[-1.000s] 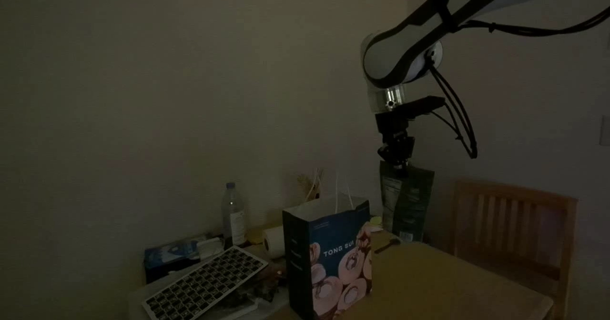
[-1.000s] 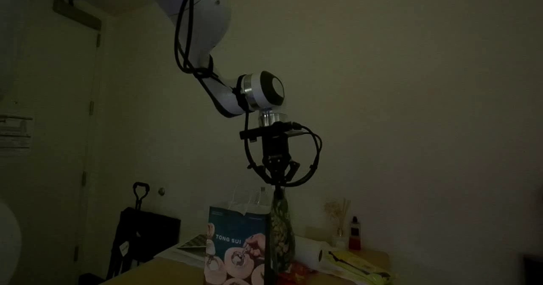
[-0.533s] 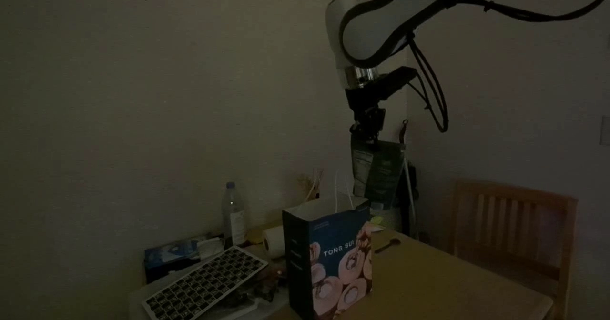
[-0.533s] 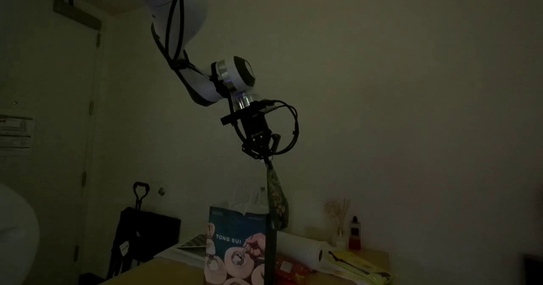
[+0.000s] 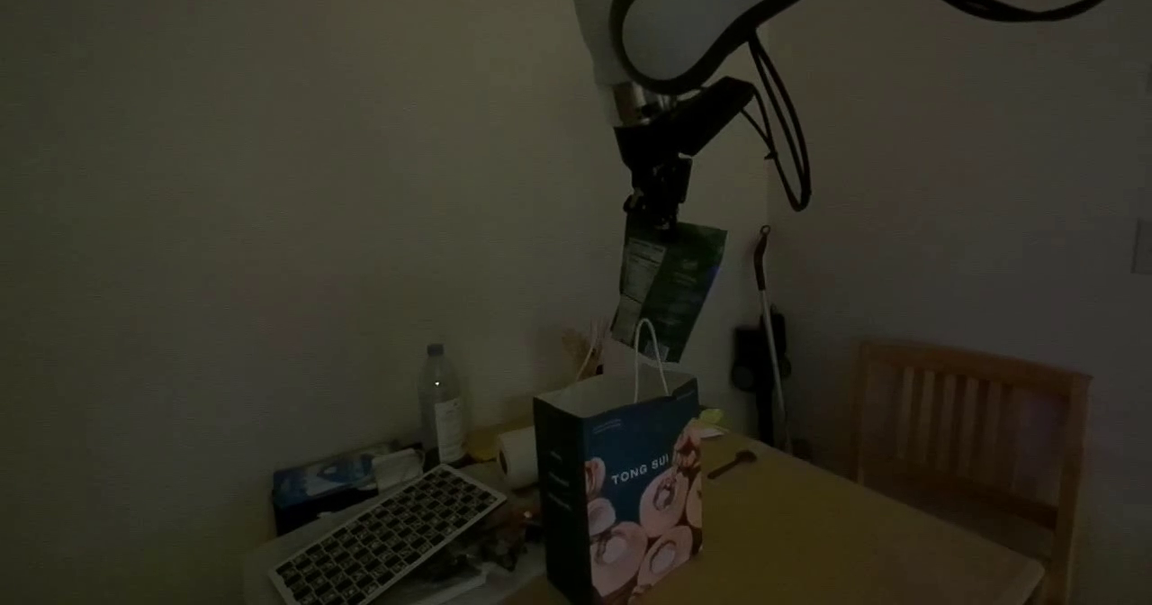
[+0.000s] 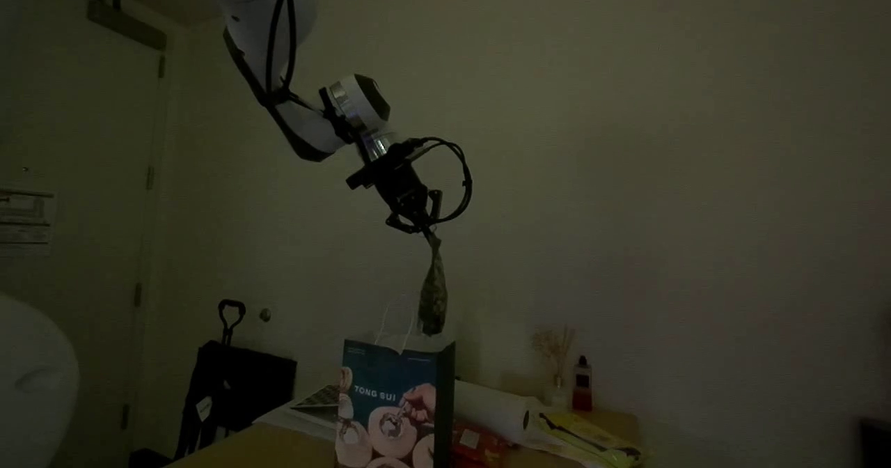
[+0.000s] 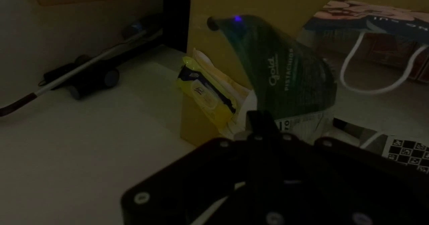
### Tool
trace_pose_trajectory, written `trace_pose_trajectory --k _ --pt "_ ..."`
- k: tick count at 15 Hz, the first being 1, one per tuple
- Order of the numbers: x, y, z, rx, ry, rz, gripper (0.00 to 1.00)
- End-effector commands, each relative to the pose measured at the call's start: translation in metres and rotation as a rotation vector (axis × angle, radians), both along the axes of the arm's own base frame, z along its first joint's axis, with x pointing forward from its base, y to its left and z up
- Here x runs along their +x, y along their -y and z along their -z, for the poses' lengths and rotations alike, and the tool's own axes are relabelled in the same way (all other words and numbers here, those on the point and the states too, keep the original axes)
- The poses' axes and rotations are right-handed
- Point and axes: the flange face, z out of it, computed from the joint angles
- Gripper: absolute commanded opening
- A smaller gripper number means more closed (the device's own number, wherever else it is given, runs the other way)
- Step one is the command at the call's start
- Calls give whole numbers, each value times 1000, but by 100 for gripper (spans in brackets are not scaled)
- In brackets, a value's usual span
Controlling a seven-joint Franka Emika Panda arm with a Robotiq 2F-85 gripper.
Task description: Put the bag inside the plastic bag
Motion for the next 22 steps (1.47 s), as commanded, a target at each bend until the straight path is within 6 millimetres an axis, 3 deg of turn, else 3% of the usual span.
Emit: trace_pose_trajectory --k 1,8,13,15,22 --pt "0 0 -1 -1 -1 1 0" --pt "-14 -36 31 66 -83 -79 0" --pt "-25 -43 45 70 -115 -95 0" --pt "-26 -43 47 62 -114 -94 28" --pt "-26 -43 40 59 -93 -88 72"
